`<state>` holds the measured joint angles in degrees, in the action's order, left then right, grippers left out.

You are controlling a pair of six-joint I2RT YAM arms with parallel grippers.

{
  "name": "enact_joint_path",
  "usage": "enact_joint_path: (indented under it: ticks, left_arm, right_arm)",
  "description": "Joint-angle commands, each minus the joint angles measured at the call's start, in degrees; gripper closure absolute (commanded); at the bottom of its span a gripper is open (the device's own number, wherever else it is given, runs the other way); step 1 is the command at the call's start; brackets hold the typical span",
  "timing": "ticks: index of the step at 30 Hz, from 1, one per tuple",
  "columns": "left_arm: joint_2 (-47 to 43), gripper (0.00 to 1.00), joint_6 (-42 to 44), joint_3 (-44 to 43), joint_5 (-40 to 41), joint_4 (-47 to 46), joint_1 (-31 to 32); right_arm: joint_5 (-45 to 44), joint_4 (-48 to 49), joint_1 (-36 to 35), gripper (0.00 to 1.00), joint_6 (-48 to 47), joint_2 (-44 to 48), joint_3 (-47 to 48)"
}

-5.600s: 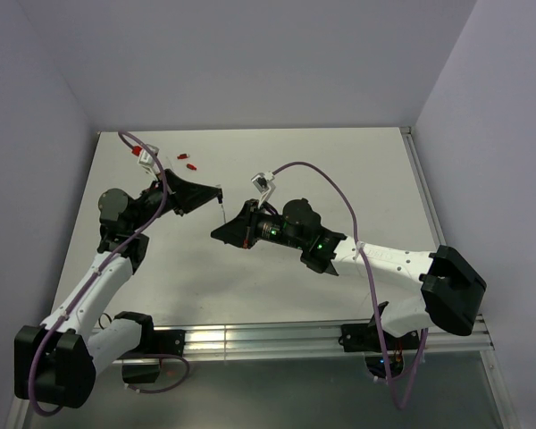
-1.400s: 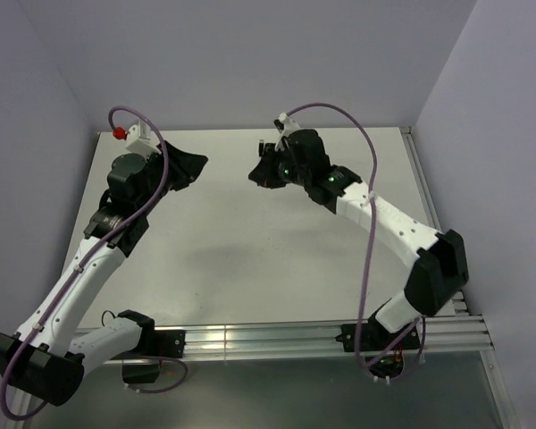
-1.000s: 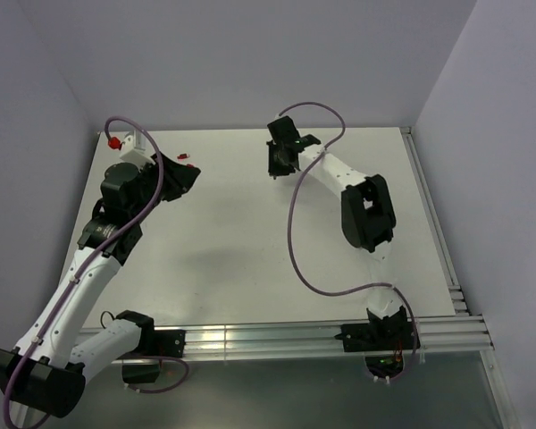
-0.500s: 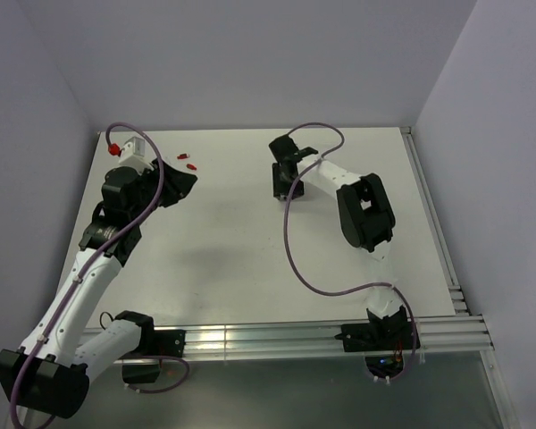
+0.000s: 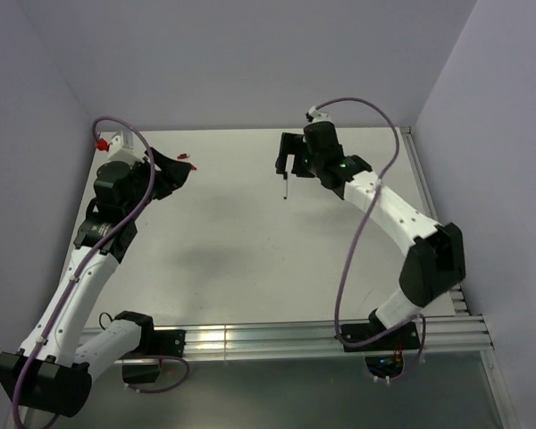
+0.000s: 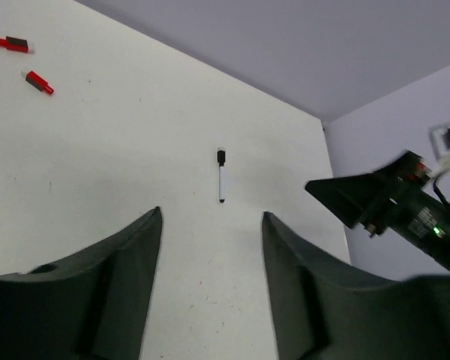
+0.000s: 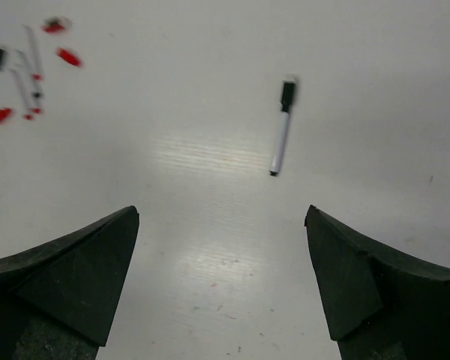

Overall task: Insert the pens into the pen caps
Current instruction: Pick up the pen from the center of the board.

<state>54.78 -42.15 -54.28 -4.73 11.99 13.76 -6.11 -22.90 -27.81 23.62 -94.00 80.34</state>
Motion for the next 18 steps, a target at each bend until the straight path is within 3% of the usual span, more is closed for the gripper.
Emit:
enact_joint_path:
  ticks: [1, 3, 4, 8, 11, 14, 18]
  left_arm:
    - [1.28, 0.36, -2.31, -4.6, 1.31, -1.09, -1.62]
    - [2.34, 0.2, -4.86, -5.83, 2.7, 0.83, -2.59]
    - [2.78, 0.01, -7.48, -6.01, 4.45, 1.37, -3.47]
    - [3.74, 0.0, -7.6, -5.74, 9.99, -1.44, -5.49]
    - [9.97, 0.08, -6.45, -11.86, 18.23, 4.16, -5.67]
    - [18.15, 0.19, -4.7, -16.8, 21.58, 7.69, -6.11]
    - [27.45, 0.25, -6.27, -19.98, 26.26, 9.45, -6.99]
  right_arm:
    - [4.17, 10.84, 0.65, 0.0, 1.6, 7.76, -3.25]
    - [5.48, 12.51, 1.79, 0.0, 3.44, 11.09, -5.71]
    - [5.84, 13.39, 2.06, 0.0, 3.71, 12.07, -6.76]
    - [10.59, 17.27, 4.26, 0.0, 4.77, 15.42, -11.33]
    - [11.99, 16.31, 4.7, 0.02, 4.42, 16.04, -11.69]
    - [15.77, 18.32, 5.05, 0.06, 4.86, 17.0, -13.27]
    - [16.3, 17.19, 5.58, 0.14, 5.04, 17.09, -12.84]
